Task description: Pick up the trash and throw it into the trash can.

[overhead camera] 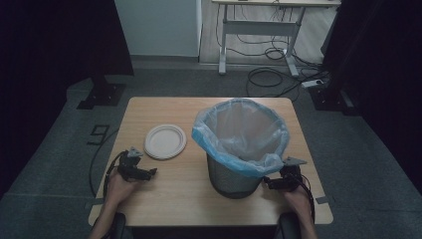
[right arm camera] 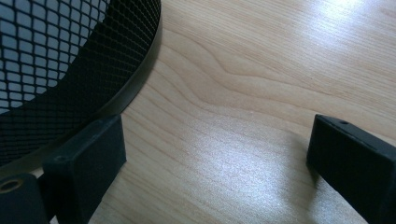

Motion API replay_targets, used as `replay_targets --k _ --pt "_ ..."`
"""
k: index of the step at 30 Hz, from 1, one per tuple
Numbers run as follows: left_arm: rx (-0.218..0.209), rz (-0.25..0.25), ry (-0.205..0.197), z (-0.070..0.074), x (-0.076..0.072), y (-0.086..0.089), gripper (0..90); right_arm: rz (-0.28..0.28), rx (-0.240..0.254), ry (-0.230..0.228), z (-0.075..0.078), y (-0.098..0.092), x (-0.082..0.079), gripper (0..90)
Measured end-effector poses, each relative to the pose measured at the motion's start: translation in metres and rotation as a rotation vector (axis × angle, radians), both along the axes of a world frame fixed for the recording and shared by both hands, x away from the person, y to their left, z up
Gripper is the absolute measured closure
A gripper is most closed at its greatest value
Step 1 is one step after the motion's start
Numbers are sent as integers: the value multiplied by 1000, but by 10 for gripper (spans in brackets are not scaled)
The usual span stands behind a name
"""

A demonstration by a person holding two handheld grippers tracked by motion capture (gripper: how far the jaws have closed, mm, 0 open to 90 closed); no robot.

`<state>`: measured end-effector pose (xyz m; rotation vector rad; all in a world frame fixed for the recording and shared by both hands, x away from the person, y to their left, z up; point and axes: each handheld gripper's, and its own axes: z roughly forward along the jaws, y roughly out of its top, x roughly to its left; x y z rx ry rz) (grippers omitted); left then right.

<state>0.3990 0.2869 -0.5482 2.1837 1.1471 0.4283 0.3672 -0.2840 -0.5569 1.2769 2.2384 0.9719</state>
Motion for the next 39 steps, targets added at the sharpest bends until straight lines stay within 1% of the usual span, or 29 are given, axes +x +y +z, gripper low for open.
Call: replay_targets --k 7,10,16,19,24,26,29,30,32,33,34,35,36,39 --pt "0 -10 0 0 1 2 0 1 0 0 0 0 0 39" --pt "-1 -16 -1 0 1 2 0 18 -1 -1 0 -2 0 39" --pt "0 -19 -3 0 2 3 0 17 -1 -1 0 -2 -1 39" --pt "1 -19 2 1 2 3 5 17 -3 -1 0 -2 -1 39" --pt "13 -4 10 4 7 5 18 15 -3 -1 0 -1 -2 39" --pt "4 3 9 8 12 7 19 13 -3 -1 0 -1 -2 39" --pt "2 5 8 11 15 7 20 12 -3 -1 0 -1 -2 39" --pt "1 4 7 14 20 7 23 12 -3 -1 0 -1 -2 39" --pt "1 4 5 16 23 7 30 12 -3 -1 0 -1 -2 38" --pt "1 3 2 19 29 4 32 11 -2 -1 0 -1 -2 38" --pt "2 -1 1 21 32 2 36 11 -3 -1 0 -1 -2 38" --pt "2 -1 1 21 32 2 39 11 -3 -1 0 -1 -2 38" --pt "5 -6 -3 25 38 -2 41 12 -3 -1 0 -1 -2 37" --pt "15 -15 -9 32 48 -7 51 13 -3 -1 0 0 -3 35"
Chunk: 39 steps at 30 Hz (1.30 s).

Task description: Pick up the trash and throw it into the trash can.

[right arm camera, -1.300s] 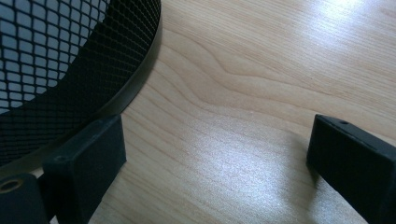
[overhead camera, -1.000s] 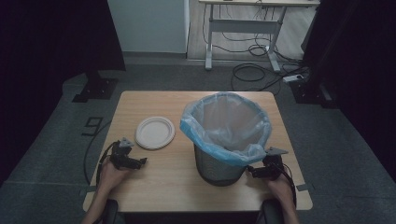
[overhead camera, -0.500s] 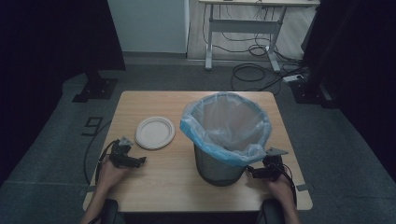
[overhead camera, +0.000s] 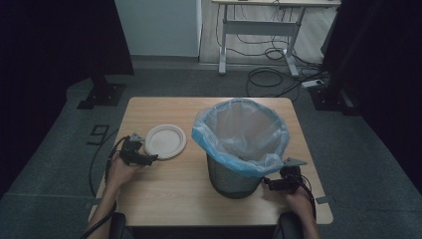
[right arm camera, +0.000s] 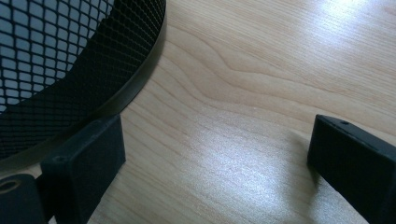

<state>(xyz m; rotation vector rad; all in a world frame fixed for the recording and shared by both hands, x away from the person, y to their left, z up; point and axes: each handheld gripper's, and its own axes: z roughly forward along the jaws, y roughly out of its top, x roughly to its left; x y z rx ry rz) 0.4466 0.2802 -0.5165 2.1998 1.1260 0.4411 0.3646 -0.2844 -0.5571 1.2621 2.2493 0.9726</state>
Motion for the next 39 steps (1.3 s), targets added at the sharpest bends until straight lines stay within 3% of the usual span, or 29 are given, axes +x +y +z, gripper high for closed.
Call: replay_targets --k 9,18,23,31,34,36,39 --pt "-6 12 -16 15 32 -2 101 1 0 1 0 0 0 32" --pt "12 27 -12 10 57 -1 176 0 0 3 0 1 -1 26" --pt "23 57 -5 0 70 3 235 0 -1 3 0 1 -1 25" --pt "2 93 9 -11 78 11 330 0 -1 3 0 1 -1 25" --pt "14 93 22 -18 80 13 360 0 -1 3 0 1 -1 25" --pt "-18 96 25 -20 80 15 384 0 -1 3 0 1 -1 25" --pt "-21 99 16 -21 78 15 415 0 -1 3 0 1 -1 25"
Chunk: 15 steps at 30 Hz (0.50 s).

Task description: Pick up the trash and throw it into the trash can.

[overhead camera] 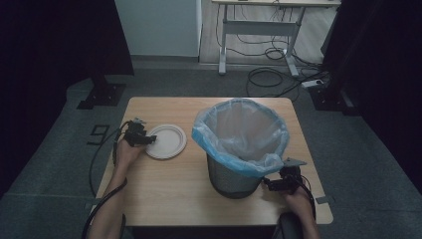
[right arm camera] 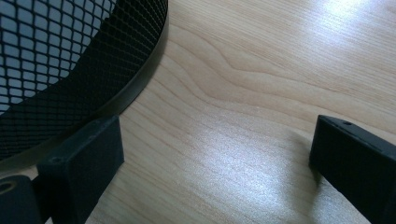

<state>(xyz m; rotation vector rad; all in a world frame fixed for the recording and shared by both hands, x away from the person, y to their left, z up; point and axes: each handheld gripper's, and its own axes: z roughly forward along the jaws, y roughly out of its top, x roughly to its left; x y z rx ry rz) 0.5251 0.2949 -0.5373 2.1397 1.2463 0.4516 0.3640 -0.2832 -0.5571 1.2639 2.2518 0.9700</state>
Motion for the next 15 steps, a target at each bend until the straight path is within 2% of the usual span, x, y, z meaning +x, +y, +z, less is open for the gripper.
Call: replay_targets --k 1,2,3,5,6,8,15 --pt "-4 1 -1 0 -1 -1 415 0 0 0 0 0 0 25" --pt "-6 -3 -2 0 -2 -2 467 0 0 0 0 0 0 25" --pt "-6 -3 -2 0 -2 -2 477 0 0 0 0 0 0 25" --pt "-13 33 -2 1 -3 1 583 0 0 0 0 0 0 25" --pt "-13 33 -2 1 -3 1 603 0 0 0 0 0 0 25" --pt "-38 45 6 1 -3 3 623 0 0 0 0 0 0 25" --pt "-56 50 9 8 -2 3 673 -1 0 0 0 0 0 25"
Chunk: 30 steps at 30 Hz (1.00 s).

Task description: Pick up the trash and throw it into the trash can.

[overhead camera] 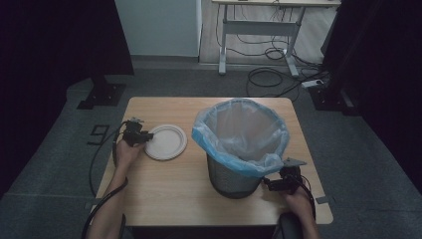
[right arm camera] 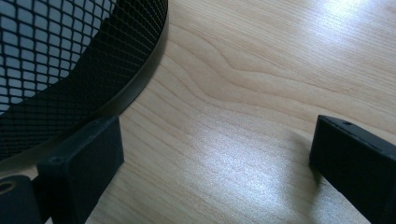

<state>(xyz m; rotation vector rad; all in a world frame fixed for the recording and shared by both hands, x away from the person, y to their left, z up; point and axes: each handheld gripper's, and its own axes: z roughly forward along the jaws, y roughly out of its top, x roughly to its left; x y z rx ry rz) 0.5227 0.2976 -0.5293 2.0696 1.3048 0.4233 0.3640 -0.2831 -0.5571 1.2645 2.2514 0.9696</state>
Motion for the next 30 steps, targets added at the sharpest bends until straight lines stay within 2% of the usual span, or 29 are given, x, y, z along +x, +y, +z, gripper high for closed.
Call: replay_targets --k 5,6,7,10,11,18,19,20,21,23,26,27,28,29,30 --pt "-22 -23 -20 19 -3 -4 703 -2 -1 1 0 0 0 23" --pt "-22 -23 -20 19 -3 -4 710 -2 -1 1 0 0 0 23" --pt "-27 -31 -27 27 -5 -6 717 -3 -1 0 0 0 0 23" --pt "-36 -39 -31 35 -6 -7 733 -3 -1 0 0 0 0 22" --pt "-46 -48 -35 42 -8 -7 738 -3 -2 0 0 1 0 21" --pt "-50 -73 -49 62 -13 -6 757 -2 -3 0 0 1 -1 18" --pt "-75 -80 -56 69 -15 -4 760 -2 -3 0 0 1 -1 18" --pt "-75 -80 -56 69 -15 -4 789 -2 -3 0 0 1 -1 18" --pt "-88 -84 -66 77 -18 -3 787 -2 -3 0 0 1 -1 18" --pt "-66 -93 -75 85 -20 -4 789 -2 -3 0 0 1 -1 18" --pt "-66 -102 -83 92 -23 -5 796 -2 -3 0 0 1 -1 18" --pt "-78 -110 -92 98 -25 -6 808 -1 -3 0 0 1 -1 18" --pt "-78 -110 -92 98 -25 -6 819 -1 -3 0 0 1 -1 18" --pt "-114 -119 -97 106 -27 -6 831 -2 -4 0 0 1 -1 18" --pt "-130 -124 -101 109 -28 -6 842 -2 -3 0 0 1 -1 18"
